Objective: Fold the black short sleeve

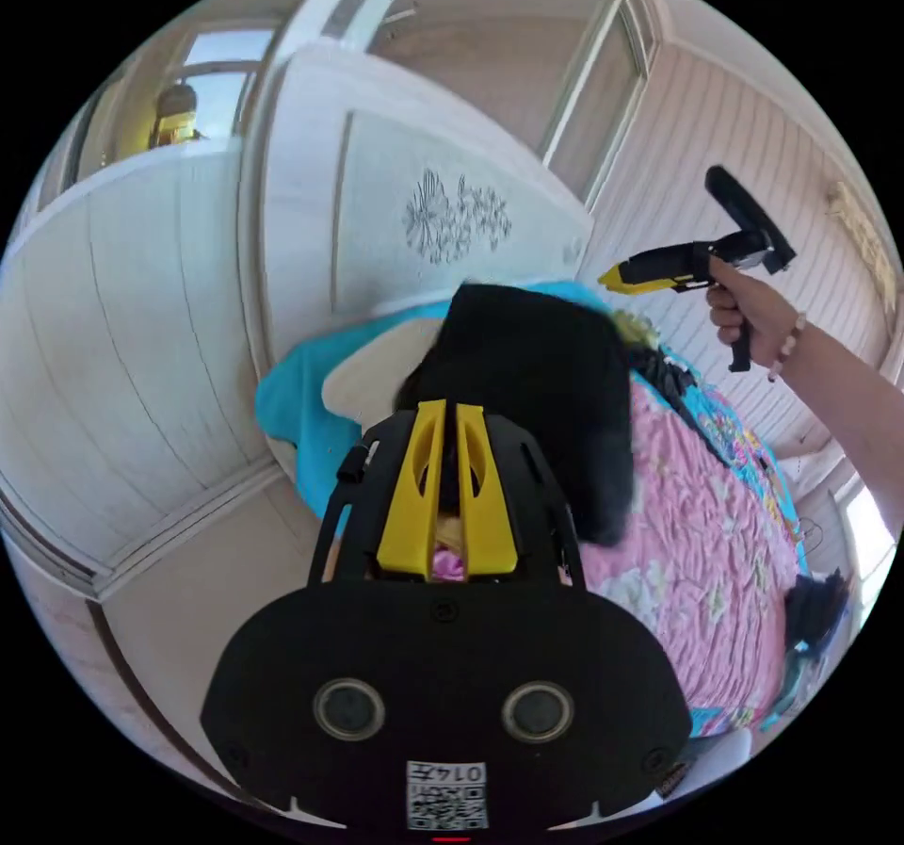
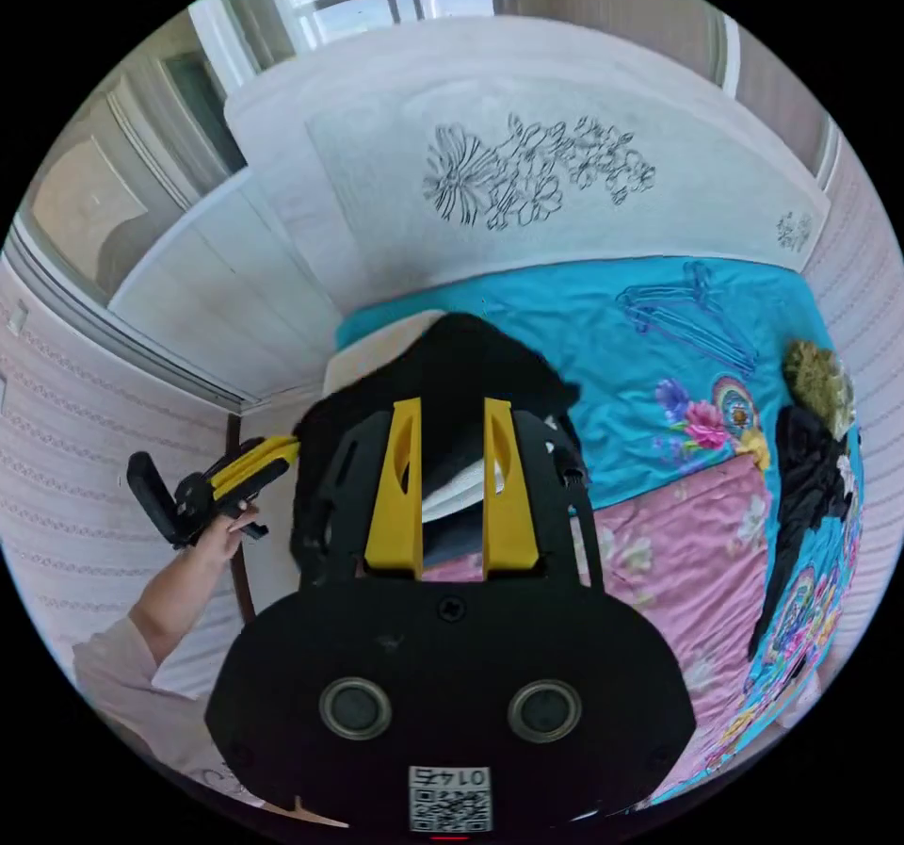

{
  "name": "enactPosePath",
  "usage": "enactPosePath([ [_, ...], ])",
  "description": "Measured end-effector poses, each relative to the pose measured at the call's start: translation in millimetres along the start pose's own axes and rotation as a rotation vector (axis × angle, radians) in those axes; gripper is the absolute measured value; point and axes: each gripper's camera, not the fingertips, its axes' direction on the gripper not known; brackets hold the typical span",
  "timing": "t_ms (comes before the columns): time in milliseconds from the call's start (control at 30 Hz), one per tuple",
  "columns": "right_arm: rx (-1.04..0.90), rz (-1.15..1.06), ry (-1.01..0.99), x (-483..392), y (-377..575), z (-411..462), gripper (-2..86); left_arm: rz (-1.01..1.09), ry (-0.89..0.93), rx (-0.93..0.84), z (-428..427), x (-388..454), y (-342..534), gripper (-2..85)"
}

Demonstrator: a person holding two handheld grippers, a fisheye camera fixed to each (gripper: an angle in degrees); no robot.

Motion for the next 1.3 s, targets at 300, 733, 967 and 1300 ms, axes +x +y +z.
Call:
enactPosePath([
  [300,0.251,-0.073,-0.115,8.5,126.6,-78.9,7.5,0.139,-0.072,0.032,-6.1,40.2,88.2,-0.8],
  [733,0.042,0.747,0.379,-50.6,729.2,-278.6,0.8,0.715,0.300,0.070,-112.3,293.6,356.8,2.3],
  [967,0.278,1.228,0.570,-115.0,942.3,-411.2,7.3,0.996,0.757,0.077,-97.4,507.3,464.1,6.1],
  [1300,0.450,1.400,0.693,-113.2,1092.8,-575.4,11.2,1.224,1.085,-0.195,-66.3,770.4,637.1,10.3],
])
